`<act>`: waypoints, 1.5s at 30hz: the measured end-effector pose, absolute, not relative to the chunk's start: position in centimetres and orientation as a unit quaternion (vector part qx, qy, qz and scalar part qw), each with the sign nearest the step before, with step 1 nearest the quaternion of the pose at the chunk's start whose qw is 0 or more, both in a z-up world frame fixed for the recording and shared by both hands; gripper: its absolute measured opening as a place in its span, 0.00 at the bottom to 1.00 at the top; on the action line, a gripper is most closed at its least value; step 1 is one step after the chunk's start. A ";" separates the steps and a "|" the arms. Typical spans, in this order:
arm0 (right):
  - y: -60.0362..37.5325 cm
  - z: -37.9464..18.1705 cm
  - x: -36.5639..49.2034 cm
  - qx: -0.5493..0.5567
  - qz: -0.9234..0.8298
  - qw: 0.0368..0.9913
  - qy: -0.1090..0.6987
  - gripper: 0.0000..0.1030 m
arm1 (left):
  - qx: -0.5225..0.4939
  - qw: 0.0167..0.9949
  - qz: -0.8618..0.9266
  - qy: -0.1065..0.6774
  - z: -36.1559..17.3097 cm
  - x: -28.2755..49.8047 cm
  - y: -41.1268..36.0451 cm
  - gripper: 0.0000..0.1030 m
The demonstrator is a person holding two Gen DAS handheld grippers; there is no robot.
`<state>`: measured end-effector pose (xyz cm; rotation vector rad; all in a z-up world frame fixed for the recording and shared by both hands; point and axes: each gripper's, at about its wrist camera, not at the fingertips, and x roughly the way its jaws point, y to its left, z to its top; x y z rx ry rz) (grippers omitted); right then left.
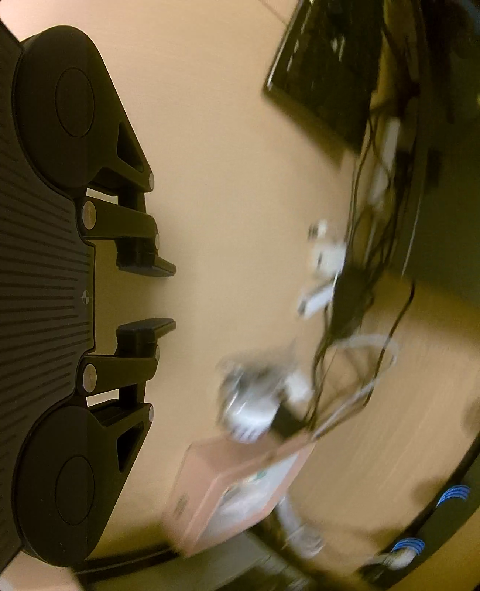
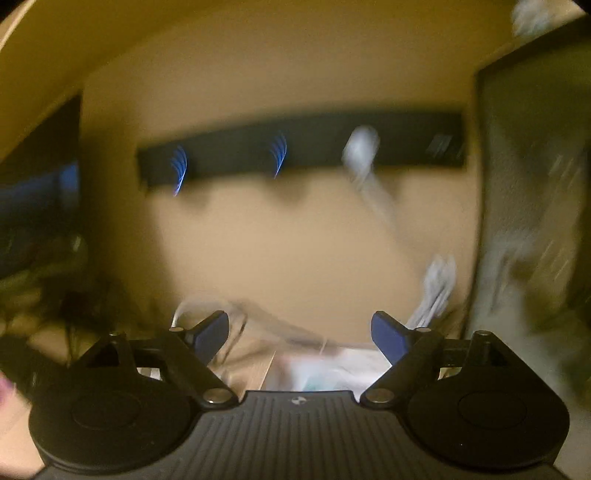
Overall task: Organize rigid objects
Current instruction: 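Lower the white cable box into the pink box and open the right gripper, then grasp the clear plastic bag with the black item using the left gripper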
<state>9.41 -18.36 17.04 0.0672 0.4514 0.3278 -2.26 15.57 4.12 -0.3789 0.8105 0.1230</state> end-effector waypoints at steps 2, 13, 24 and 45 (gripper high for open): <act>-16.2 14.5 9.2 0.010 0.174 0.951 0.256 0.82 | -0.189 0.899 0.074 0.389 4.2 -1.5 17.1 0.26; -2.8 8.7 13.7 -0.073 0.215 0.917 0.328 0.82 | -0.193 0.904 0.022 0.380 4.0 2.6 21.9 0.26; 3.8 3.1 23.3 -0.118 0.154 0.880 0.433 0.52 | -0.204 0.920 0.020 0.333 3.9 10.9 27.4 0.26; -1.4 4.2 6.8 -0.079 0.244 0.877 0.405 0.62 | -0.184 0.895 -0.145 0.379 -0.3 15.8 18.6 0.28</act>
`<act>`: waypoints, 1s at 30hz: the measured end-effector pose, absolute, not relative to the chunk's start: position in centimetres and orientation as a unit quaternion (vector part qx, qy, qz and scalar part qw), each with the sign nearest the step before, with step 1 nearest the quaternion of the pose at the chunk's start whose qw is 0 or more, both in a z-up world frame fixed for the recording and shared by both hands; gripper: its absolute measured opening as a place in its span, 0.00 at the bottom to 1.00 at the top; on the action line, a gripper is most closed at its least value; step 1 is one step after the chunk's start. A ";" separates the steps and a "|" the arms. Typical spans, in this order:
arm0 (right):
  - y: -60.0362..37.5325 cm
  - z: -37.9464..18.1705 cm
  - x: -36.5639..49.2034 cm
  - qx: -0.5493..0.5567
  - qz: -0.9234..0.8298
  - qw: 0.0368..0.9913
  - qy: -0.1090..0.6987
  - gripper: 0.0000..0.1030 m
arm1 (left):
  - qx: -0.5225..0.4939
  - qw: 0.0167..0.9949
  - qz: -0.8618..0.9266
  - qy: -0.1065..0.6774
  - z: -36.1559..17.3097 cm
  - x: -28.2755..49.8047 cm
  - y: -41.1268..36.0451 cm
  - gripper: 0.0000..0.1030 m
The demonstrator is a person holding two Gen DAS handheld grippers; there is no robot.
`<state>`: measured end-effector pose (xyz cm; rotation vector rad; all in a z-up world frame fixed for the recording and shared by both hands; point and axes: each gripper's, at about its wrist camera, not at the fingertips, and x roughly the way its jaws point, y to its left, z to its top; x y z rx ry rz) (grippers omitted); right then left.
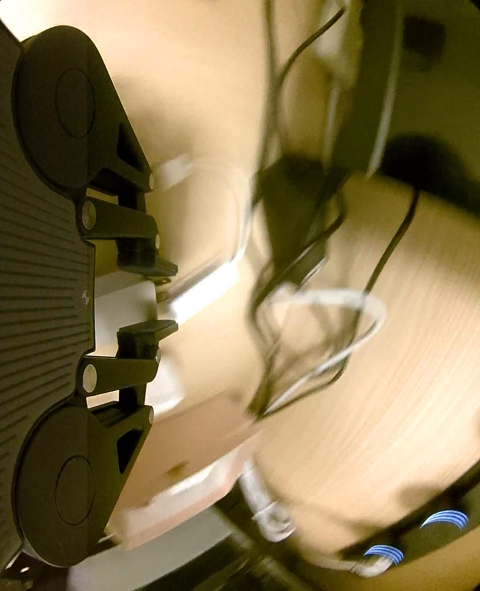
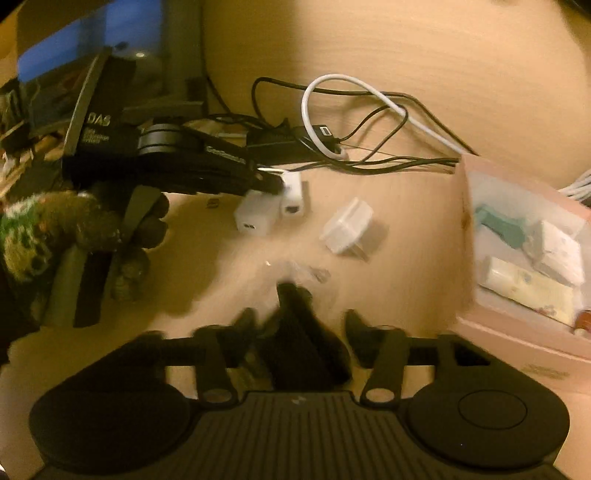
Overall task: Organize rigid objects
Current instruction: 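Grasp the clear plastic bag with the black item using the left gripper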
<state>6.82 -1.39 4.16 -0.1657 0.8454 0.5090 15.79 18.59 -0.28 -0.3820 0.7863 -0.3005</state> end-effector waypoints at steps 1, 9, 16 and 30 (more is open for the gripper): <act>-1.7 4.2 6.2 -0.089 0.243 0.879 0.400 0.66 | -0.181 0.892 -0.150 0.385 -0.2 14.9 17.9 0.27; -5.9 4.3 2.9 -0.135 0.201 0.892 0.382 0.67 | -0.200 0.884 -0.117 0.405 2.8 7.3 16.3 0.26; -9.7 5.3 0.4 -0.055 0.226 0.888 0.398 0.68 | -0.129 0.887 -0.111 0.429 1.9 6.3 11.3 0.29; -15.4 1.9 -4.5 -0.112 0.227 0.912 0.323 0.69 | -0.113 0.896 -0.065 0.425 1.2 3.9 9.9 0.29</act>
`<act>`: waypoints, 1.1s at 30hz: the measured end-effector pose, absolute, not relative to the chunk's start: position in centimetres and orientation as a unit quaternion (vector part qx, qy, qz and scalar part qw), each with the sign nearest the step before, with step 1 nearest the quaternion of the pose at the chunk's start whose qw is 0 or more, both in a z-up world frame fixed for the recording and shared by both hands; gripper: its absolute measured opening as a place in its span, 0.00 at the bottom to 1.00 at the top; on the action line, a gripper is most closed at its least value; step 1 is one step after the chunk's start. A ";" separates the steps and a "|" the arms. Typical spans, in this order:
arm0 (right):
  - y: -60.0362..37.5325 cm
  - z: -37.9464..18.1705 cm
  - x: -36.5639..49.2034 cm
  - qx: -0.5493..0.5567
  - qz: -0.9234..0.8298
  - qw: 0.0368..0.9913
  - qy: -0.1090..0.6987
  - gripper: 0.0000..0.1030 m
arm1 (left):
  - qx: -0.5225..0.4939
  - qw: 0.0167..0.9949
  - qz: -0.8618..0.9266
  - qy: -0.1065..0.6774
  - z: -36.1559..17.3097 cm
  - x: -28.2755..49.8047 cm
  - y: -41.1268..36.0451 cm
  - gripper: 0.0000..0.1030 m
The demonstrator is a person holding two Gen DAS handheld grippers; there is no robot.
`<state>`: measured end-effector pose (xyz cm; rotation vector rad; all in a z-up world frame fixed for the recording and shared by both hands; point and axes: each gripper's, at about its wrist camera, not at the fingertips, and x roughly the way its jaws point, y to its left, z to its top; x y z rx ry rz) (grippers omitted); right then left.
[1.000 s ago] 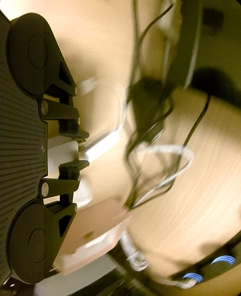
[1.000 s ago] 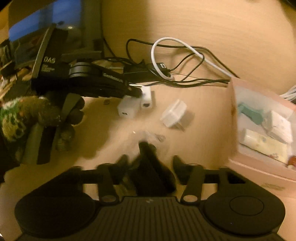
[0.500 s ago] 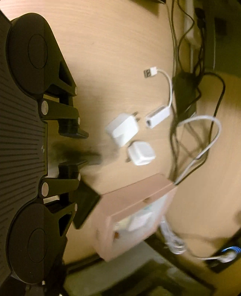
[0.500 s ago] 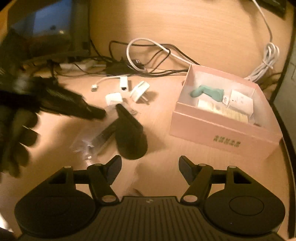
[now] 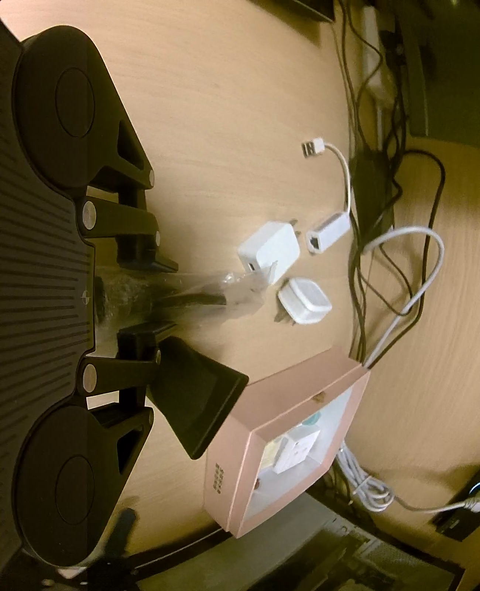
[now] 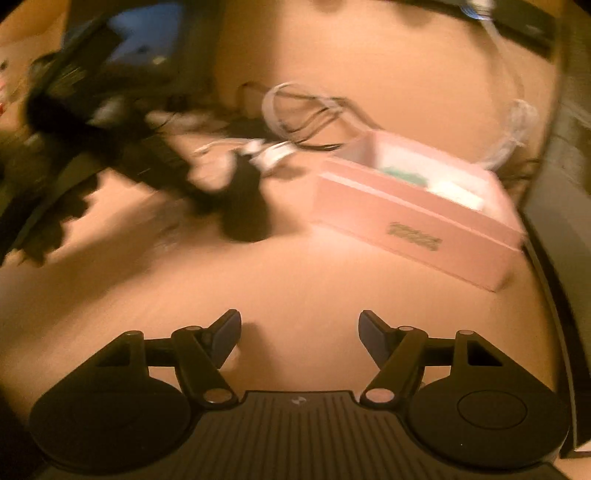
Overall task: Organize rigid objects
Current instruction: 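Grasp the clear plastic bag with the black item using the left gripper, then grasp the white round jar with the right gripper while the left gripper holds the bag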
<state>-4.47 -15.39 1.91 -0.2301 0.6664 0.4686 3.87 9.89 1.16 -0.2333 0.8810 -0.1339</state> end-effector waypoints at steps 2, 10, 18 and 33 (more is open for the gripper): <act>-15.9 1.9 -3.3 -0.114 0.218 0.917 0.313 0.69 | -0.120 0.895 -0.058 0.426 1.2 3.7 10.0 0.29; -17.7 2.4 -3.8 -0.111 0.213 0.923 0.302 0.75 | -0.084 0.902 -0.053 0.420 1.1 3.5 9.0 0.28; -20.8 2.1 -5.9 -0.075 0.160 0.927 0.331 0.78 | -0.078 0.905 -0.049 0.416 1.1 3.4 8.8 0.28; -19.0 2.2 -4.2 -0.114 0.139 0.932 0.316 0.56 | -0.080 0.901 -0.052 0.423 1.3 1.5 9.4 0.25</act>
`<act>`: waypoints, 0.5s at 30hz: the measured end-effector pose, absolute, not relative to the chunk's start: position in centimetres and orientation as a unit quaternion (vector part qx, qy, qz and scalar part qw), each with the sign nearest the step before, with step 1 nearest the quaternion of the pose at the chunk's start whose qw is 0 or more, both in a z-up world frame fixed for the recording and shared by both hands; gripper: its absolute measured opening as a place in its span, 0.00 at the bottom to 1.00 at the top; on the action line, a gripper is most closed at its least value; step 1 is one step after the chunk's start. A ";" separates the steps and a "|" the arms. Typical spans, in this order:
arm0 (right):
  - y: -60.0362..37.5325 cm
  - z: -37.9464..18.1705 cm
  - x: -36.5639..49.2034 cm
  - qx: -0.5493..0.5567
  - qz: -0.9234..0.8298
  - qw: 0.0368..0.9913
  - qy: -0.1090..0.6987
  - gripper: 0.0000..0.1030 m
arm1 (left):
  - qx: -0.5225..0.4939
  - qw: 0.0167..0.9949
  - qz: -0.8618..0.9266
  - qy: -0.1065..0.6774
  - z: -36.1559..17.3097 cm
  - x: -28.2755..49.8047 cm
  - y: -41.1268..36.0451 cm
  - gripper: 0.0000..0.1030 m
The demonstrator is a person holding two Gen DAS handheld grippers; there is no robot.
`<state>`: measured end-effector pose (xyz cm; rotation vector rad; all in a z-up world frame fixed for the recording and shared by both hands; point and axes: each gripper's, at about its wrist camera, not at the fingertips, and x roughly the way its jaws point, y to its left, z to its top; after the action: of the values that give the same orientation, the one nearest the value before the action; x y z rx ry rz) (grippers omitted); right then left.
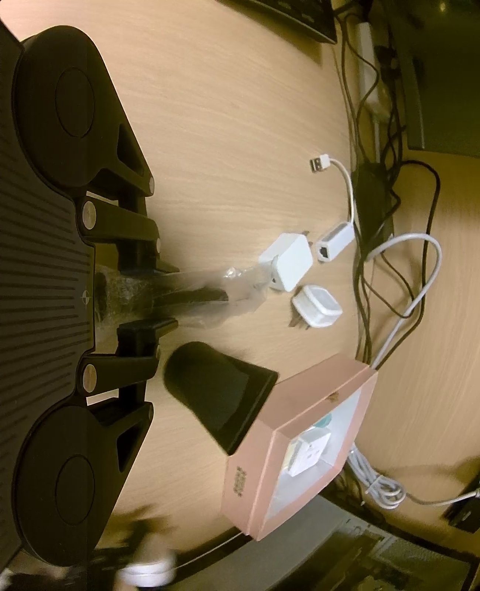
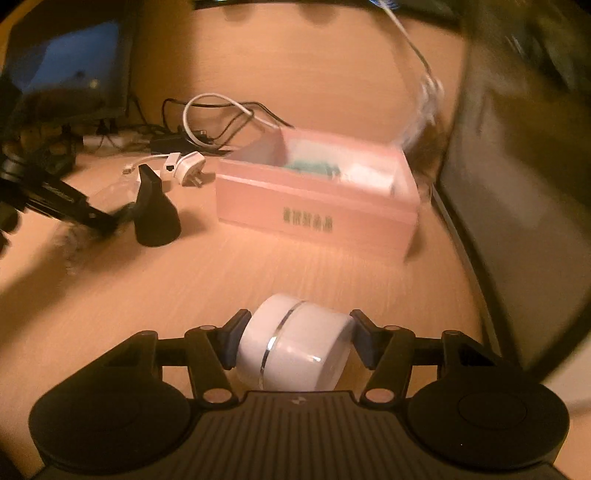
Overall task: Organize rigid objects
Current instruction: 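Grasp the white round jar with the right gripper while the left gripper holds the bag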
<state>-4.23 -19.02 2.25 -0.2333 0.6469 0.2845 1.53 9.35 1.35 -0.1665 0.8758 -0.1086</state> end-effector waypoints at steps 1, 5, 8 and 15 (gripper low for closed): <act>-18.1 2.4 -3.7 -0.151 0.131 0.933 0.300 0.56 | -0.078 0.901 -0.053 0.424 1.4 1.2 9.3 0.25; -16.9 4.2 -1.3 -0.140 0.161 0.937 0.275 0.56 | -0.075 0.901 -0.059 0.423 1.3 -0.1 9.3 0.25; -18.4 5.6 1.2 0.033 0.243 0.921 0.303 0.56 | -0.080 0.901 -0.059 0.422 1.3 -0.6 9.5 0.25; -19.1 2.7 5.0 0.121 0.267 0.880 0.375 0.57 | -0.085 0.901 -0.056 0.422 1.4 -0.7 9.5 0.25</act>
<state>4.98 -19.10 2.73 0.2525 0.7812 0.5561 -0.68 9.52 1.36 -0.1764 0.8737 -0.1154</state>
